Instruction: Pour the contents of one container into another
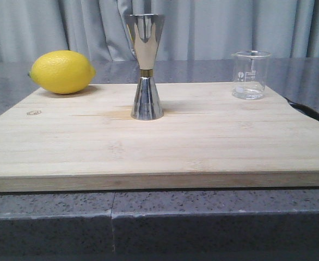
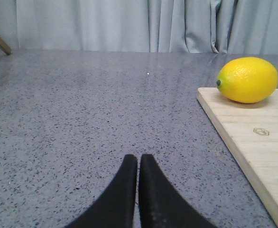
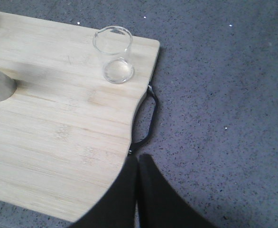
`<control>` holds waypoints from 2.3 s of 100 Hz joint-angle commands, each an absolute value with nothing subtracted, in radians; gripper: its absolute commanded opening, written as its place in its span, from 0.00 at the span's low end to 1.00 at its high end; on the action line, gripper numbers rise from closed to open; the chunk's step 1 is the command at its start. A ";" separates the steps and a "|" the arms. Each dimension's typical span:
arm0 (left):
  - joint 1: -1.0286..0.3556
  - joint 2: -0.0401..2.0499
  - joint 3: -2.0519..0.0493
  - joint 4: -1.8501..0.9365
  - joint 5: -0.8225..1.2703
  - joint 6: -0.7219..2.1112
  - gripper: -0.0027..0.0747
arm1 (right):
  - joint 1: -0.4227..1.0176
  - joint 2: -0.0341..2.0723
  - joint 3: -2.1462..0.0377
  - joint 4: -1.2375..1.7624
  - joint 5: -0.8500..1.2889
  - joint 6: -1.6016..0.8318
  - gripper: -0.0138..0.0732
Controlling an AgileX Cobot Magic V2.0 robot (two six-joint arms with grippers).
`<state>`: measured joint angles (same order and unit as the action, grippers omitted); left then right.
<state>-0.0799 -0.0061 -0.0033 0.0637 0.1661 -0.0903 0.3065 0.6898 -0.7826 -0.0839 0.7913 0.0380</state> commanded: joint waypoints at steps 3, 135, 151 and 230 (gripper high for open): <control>-0.077 -0.031 0.006 0.032 0.030 -0.090 0.01 | 0.302 0.687 -0.817 -0.101 0.730 0.036 0.08; -0.075 -0.031 0.008 -0.083 -0.048 0.117 0.01 | 0.302 0.687 -0.817 -0.101 0.730 0.036 0.08; -0.075 -0.031 0.008 -0.083 -0.048 0.117 0.01 | 0.256 0.596 -0.750 -0.126 0.636 0.035 0.08; -0.075 -0.031 0.008 -0.083 -0.048 0.117 0.01 | -0.036 -0.031 0.040 -0.039 -0.078 0.036 0.08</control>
<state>-0.0779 -0.0061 0.0025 -0.0730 0.0349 0.1155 -0.0289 -0.0076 0.0245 -0.0465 0.0206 0.0380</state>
